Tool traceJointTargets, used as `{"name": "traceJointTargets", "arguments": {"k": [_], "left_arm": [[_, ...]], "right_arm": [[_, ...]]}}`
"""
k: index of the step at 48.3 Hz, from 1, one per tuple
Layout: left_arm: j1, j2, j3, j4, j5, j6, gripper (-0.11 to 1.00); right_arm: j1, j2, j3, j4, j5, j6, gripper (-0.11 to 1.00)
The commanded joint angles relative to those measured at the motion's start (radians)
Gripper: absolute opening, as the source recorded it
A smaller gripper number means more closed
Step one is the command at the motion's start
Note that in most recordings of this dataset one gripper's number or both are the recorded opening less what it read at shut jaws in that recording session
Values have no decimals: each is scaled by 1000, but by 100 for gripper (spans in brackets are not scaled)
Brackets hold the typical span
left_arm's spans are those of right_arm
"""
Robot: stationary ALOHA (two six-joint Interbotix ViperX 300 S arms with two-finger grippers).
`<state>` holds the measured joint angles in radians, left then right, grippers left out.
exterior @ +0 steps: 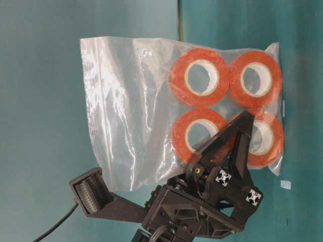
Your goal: Hand over the clear zip bag and make it stand upright.
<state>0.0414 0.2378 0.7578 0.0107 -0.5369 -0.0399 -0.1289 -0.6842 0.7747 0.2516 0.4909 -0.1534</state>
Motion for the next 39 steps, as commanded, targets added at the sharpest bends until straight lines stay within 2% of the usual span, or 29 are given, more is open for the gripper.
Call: {"name": "traceJointTargets", "arguments": {"k": [1,39], "left_arm": [[-6,-14,-6,2,-5,-2,25],[-6,-15,-2,2,-5,-3,25]], "right_arm": [[2,-6,-9,2,-8,11,83],[3,-5,0,2,-8,11,83]]}}
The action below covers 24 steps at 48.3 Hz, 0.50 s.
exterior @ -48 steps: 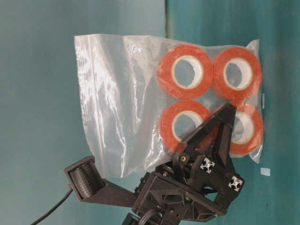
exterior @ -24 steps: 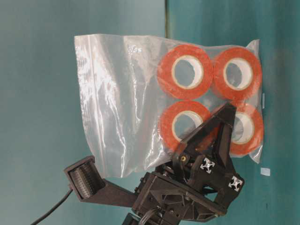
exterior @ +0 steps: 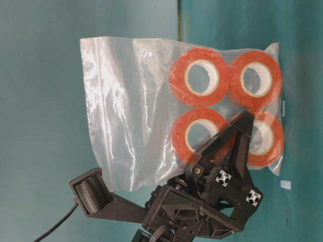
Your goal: Hand over the clear zip bag and make it stand upright.
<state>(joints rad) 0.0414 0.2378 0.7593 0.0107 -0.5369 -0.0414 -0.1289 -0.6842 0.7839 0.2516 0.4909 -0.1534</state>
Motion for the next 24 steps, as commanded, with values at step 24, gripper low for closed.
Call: {"name": "traceJointTargets", "arguments": {"k": [24], "left_arm": [[-6,-15,-3,2,11,0,25]], "right_arm": [[3,-5,-3,2,-8,12,83]]}}
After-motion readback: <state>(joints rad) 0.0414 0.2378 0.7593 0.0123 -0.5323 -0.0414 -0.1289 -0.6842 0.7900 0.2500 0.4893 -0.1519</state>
